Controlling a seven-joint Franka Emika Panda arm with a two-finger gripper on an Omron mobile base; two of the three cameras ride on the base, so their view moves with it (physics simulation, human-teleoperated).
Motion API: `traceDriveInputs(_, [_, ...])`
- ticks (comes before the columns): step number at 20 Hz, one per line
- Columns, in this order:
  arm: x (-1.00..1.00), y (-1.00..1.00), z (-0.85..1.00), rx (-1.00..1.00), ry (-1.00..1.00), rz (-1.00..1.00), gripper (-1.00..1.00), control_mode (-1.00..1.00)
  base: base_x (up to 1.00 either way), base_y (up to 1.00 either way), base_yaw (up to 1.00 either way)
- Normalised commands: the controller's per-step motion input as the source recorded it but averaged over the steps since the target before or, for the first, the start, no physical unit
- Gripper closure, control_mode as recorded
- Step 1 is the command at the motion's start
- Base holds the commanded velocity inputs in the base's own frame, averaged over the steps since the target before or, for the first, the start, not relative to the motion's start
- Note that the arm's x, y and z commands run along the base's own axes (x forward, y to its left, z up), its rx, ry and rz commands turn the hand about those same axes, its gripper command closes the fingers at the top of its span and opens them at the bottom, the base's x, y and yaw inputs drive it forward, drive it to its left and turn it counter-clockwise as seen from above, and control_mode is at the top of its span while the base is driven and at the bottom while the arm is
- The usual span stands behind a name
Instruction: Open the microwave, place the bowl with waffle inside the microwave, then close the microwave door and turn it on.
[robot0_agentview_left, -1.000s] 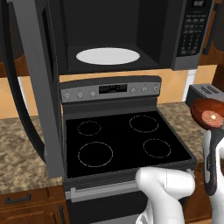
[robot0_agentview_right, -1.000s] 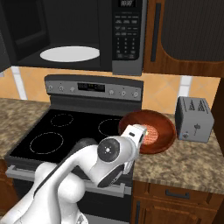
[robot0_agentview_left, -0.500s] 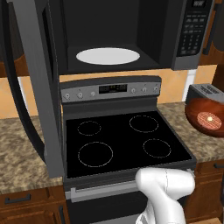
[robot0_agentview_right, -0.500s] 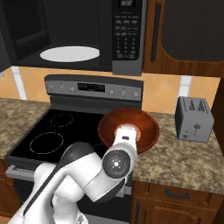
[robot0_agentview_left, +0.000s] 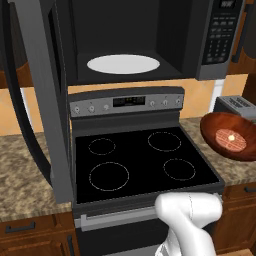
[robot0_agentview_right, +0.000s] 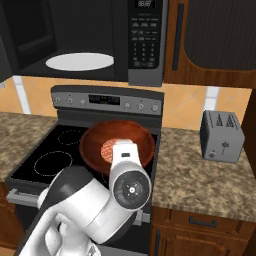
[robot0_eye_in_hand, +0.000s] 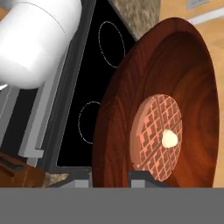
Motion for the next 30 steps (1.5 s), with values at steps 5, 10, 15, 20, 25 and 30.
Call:
traceDriveInputs(5, [-0.29,0.51,0.3,0.0,-0.01,0.03,1.0,-1.0,0.0,0.0,0.0])
traceDriveInputs(10, [-0.08,0.5,0.62,0.0,-0.05,0.0,1.0,-1.0,0.0,0.0,0.0])
traceDriveInputs(15, [-0.19,0.56,0.6,0.0,-0.06,0.0,1.0,-1.0,0.0,0.0,0.0])
traceDriveInputs(20, [-0.27,0.5,0.62,0.0,-0.08,0.0,1.0,-1.0,0.0,0.0,0.0])
traceDriveInputs(25, [-0.2,0.46,0.75,0.0,-0.01,0.0,1.0,-1.0,0.0,0.0,0.0])
traceDriveInputs(30, [0.02,0.52,0.71,-0.08,0.02,-0.01,1.0,-1.0,0.0,0.0,0.0])
